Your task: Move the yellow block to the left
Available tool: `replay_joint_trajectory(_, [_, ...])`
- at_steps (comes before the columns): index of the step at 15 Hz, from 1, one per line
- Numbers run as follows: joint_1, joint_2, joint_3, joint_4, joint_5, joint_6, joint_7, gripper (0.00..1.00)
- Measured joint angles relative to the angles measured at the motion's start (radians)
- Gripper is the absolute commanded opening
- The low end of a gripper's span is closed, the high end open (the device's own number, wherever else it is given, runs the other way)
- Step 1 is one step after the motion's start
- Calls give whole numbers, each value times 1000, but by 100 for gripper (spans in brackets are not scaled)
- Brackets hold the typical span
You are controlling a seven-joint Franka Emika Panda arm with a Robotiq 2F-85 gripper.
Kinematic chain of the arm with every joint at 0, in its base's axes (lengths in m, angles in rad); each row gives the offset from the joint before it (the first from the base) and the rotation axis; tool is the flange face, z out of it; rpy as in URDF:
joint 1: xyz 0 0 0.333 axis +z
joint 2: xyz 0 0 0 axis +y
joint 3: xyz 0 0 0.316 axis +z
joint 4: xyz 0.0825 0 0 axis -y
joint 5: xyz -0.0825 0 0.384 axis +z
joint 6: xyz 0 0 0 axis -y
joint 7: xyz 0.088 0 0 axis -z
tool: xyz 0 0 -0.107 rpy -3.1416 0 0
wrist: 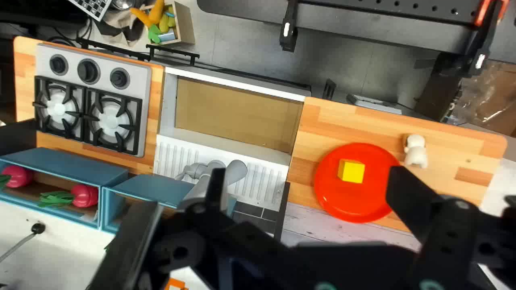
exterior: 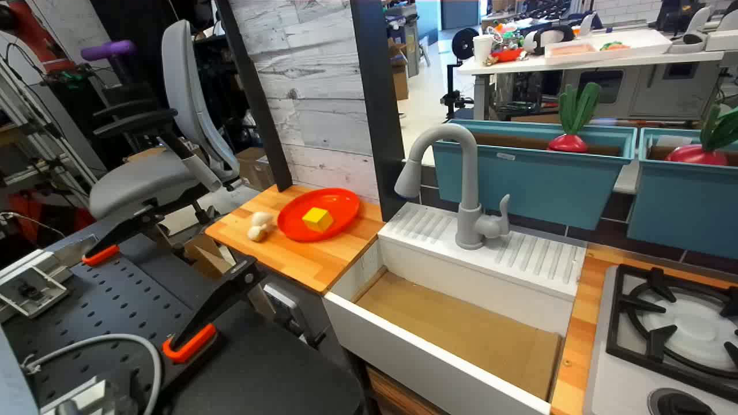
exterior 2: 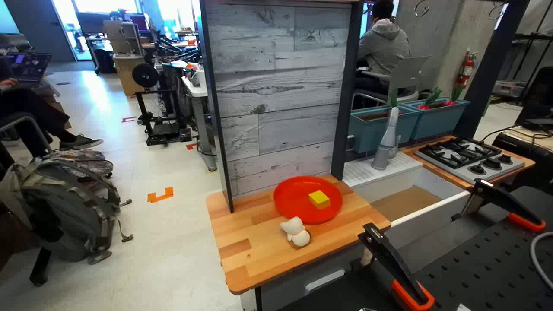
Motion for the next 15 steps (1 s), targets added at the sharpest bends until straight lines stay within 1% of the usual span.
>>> replay_joint_trajectory(4, [0, 0, 0, 1, 0, 0, 0, 100])
replay_joint_trajectory(7, [0, 9, 3, -12, -1, 19, 35, 100])
replay_joint_trajectory(9, [2, 34, 14, -35, -1, 86, 71, 100])
replay_joint_trajectory(11, [8, 80, 31, -68, -1, 179, 107, 100])
replay_joint_trajectory(15, [26, 228, 55, -107, -1, 359, 182, 100])
